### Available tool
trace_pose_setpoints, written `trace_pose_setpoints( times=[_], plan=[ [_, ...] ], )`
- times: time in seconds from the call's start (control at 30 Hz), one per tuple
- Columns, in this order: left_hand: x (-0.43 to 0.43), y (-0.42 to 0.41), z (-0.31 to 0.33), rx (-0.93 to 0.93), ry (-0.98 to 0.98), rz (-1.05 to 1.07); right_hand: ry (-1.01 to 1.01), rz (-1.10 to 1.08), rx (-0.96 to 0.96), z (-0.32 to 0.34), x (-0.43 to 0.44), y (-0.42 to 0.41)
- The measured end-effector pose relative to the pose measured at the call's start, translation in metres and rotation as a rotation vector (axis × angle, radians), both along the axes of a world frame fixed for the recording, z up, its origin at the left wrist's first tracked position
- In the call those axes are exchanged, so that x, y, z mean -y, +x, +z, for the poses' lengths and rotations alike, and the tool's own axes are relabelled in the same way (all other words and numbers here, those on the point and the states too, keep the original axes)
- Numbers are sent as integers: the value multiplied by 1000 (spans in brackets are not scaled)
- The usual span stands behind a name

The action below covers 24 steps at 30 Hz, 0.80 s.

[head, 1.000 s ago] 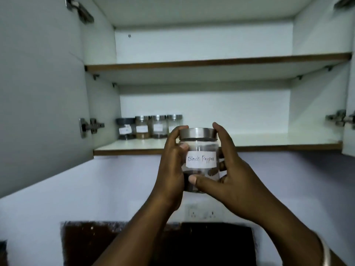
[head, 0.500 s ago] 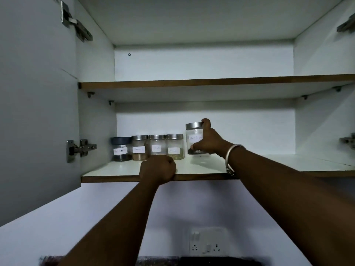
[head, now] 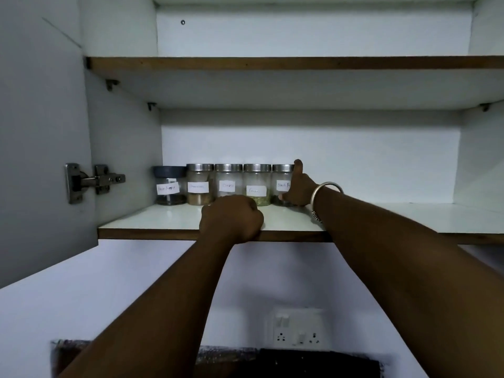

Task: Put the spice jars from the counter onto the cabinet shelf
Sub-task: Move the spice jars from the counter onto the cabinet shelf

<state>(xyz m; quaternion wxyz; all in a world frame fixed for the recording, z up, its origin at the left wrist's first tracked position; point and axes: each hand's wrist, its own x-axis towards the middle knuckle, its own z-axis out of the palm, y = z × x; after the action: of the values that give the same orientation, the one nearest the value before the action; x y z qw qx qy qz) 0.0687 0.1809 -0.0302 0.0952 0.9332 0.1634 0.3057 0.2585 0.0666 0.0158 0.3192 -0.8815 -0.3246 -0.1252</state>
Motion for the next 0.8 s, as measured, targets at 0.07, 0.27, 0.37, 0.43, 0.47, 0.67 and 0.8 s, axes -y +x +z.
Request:
trace_pose_setpoints(
  times=[0.07,0.27,0.37,0.43,0.47,0.67,0.8],
  plan=[
    [1,-1,-1,3,5,8,-25,-19,1,0,-3,2],
    [0,0,-2,8,0,3,-25,15,-48,-3,-2,-3],
    [4,-6,0,21,-21,-3,-43,49,-162,-4,10,-19],
    [6,-9,0,48,-29,3,-193,-20,-178,1,21,-33],
    [9,-13,-1,58,-24,3,-261,-57,-170,3,30,-41],
    [32,-53,-8,88,47,-51,-355,74,-36,-4,89,-122],
    [70,-75,-53,288,24,-262,-384,160,122,-49,124,-196]
  ],
)
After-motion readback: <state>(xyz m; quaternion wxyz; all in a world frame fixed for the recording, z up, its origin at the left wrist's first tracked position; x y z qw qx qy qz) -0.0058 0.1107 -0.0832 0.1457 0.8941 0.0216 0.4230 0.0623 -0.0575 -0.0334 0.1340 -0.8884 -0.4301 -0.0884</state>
